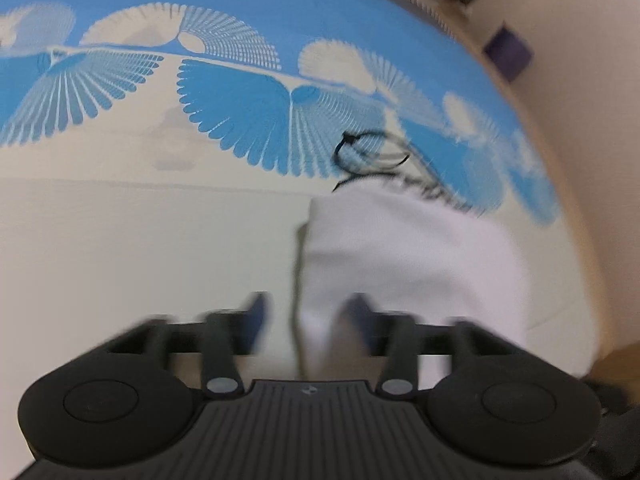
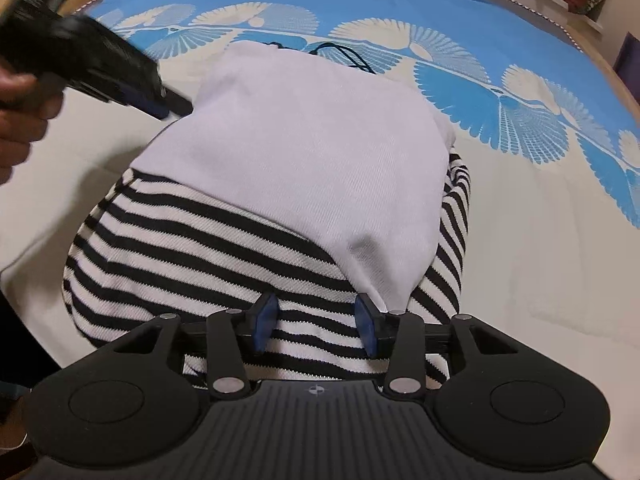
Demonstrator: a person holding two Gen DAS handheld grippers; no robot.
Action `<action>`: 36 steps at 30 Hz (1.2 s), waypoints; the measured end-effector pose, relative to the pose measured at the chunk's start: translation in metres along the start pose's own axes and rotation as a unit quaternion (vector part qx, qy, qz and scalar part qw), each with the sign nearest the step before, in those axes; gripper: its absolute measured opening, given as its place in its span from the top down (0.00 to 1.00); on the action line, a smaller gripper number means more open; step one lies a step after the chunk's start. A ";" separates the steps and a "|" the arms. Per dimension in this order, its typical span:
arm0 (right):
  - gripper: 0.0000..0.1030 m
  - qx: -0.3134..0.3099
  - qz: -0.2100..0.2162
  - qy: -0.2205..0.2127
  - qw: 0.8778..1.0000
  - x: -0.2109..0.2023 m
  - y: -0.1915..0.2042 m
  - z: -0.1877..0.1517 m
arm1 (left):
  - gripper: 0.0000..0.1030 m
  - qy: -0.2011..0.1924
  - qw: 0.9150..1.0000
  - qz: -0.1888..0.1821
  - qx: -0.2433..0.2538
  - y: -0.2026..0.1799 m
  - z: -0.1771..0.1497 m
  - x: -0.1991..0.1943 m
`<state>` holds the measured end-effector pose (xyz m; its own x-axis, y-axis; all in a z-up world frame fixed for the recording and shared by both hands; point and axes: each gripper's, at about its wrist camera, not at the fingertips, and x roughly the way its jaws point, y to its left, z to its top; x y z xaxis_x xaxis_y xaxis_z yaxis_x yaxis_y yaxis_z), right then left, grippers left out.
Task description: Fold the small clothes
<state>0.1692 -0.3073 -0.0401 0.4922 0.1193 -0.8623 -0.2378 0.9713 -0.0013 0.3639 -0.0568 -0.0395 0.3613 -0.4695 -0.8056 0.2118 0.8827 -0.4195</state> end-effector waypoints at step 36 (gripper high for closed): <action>1.00 0.059 0.014 0.003 0.998 0.057 0.086 0.074 | 0.59 -0.166 0.985 0.048 -0.024 0.071 0.036 -0.105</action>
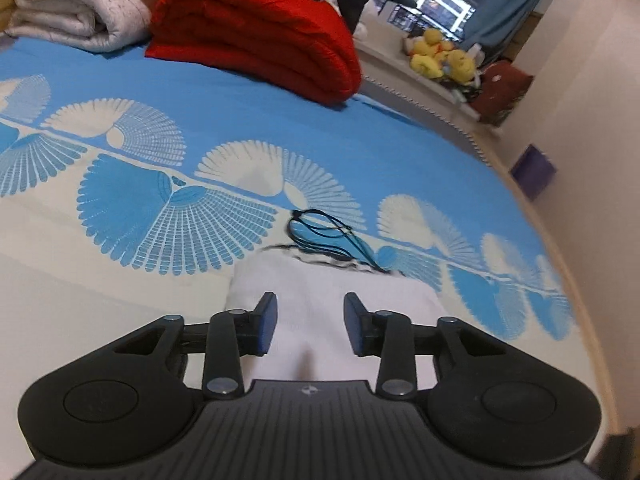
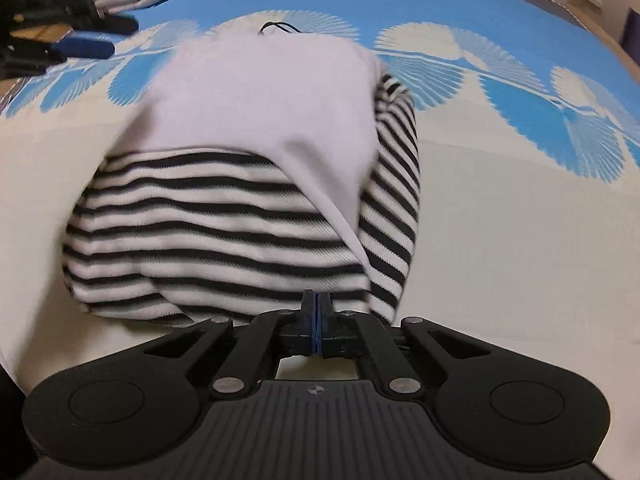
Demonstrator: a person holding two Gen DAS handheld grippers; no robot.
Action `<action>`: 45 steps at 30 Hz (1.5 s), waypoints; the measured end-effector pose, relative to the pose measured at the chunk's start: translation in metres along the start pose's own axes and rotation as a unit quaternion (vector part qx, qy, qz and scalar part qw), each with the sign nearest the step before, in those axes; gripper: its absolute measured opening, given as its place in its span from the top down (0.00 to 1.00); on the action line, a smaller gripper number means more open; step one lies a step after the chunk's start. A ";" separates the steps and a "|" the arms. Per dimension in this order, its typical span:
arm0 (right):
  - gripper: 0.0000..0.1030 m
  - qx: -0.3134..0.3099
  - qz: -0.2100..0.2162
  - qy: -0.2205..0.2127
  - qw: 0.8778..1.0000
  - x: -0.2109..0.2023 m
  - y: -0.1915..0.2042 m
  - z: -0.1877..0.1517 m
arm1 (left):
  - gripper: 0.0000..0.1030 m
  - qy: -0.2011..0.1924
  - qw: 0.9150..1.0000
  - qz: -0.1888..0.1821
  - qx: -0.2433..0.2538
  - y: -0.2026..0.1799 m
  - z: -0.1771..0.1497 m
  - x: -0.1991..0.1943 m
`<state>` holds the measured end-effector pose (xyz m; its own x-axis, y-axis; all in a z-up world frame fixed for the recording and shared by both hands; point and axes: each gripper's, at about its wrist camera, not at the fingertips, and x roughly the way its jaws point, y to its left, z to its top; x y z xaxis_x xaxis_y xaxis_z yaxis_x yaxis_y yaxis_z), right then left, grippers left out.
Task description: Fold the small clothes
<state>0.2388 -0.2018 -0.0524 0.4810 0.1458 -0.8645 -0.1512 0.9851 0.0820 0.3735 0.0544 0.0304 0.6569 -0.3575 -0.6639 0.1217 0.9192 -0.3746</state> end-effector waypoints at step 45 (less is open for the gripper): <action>0.01 0.082 -0.047 -0.250 0.963 -0.207 0.036 -0.136 | 0.01 -0.073 0.974 0.200 0.081 -0.115 -0.210 -0.196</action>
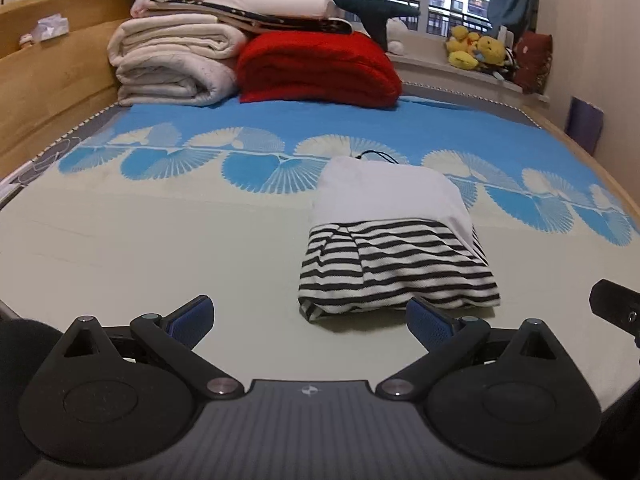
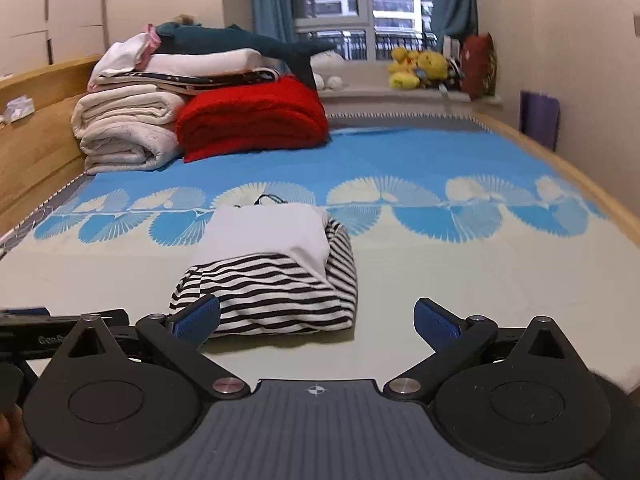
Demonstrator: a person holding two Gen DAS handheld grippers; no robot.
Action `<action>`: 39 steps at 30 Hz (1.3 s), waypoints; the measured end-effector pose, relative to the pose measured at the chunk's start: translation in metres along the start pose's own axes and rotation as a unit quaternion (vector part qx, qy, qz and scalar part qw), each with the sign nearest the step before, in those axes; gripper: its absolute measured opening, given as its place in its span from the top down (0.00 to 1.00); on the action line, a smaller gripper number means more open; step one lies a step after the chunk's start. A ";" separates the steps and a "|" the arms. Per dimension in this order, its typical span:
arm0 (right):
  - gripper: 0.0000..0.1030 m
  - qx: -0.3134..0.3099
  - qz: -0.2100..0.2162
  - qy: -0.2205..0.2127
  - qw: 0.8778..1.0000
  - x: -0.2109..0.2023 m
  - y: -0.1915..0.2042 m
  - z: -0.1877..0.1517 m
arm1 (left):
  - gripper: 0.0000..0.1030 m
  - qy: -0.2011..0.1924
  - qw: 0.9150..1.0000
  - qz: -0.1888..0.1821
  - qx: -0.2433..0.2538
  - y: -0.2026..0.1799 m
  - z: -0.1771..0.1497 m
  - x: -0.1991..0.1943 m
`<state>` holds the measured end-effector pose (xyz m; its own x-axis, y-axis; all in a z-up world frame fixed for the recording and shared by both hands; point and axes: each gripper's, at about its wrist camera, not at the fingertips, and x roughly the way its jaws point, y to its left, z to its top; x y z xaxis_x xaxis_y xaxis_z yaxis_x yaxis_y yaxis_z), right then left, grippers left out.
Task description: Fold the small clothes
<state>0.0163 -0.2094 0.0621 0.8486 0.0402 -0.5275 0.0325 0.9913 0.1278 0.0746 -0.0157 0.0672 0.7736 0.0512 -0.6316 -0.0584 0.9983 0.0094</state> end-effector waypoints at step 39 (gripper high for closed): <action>0.01 -0.057 0.005 0.036 0.998 0.020 0.025 -0.013 | 0.01 0.023 0.998 -0.050 0.033 -0.006 -0.014 0.013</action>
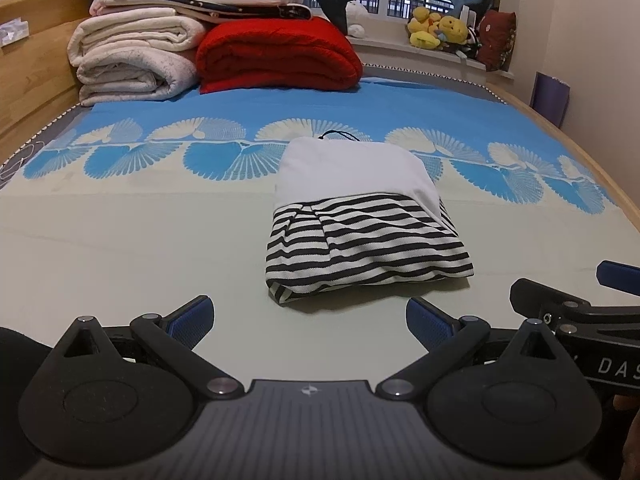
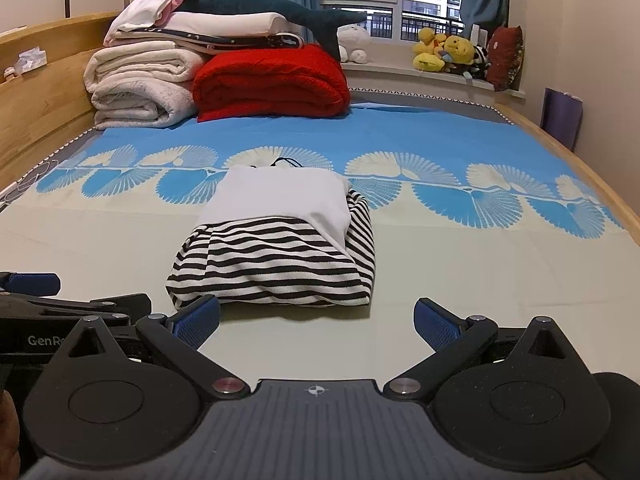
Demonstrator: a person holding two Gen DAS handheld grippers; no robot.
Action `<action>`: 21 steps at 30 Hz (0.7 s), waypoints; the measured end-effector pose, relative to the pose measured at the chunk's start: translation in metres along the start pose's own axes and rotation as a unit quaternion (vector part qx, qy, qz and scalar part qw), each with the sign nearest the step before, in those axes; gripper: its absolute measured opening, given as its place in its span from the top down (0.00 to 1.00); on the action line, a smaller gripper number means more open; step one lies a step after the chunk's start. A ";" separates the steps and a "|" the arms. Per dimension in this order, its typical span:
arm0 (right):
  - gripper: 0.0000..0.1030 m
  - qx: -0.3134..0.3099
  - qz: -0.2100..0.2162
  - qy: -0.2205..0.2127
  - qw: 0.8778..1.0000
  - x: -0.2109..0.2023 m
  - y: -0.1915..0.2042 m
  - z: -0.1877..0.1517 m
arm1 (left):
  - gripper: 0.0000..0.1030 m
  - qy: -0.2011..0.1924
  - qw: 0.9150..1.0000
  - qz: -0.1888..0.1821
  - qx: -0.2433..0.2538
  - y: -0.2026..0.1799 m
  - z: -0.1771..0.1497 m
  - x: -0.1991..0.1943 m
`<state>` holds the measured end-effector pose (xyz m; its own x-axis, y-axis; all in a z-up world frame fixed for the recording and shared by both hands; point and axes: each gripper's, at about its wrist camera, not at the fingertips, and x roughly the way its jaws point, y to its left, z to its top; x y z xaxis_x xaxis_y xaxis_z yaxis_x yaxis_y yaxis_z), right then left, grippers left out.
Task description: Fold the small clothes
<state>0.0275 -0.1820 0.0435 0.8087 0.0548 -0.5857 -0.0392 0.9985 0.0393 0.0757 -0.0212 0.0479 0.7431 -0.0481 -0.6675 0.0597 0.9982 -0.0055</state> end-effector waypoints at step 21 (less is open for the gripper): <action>0.01 0.002 0.000 0.001 1.000 0.000 0.000 0.000 | 0.01 0.001 1.000 0.001 0.000 -0.002 0.000 0.000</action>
<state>0.0272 -0.1818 0.0435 0.8079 0.0557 -0.5867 -0.0379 0.9984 0.0427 0.0759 -0.0235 0.0476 0.7416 -0.0470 -0.6692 0.0586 0.9983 -0.0052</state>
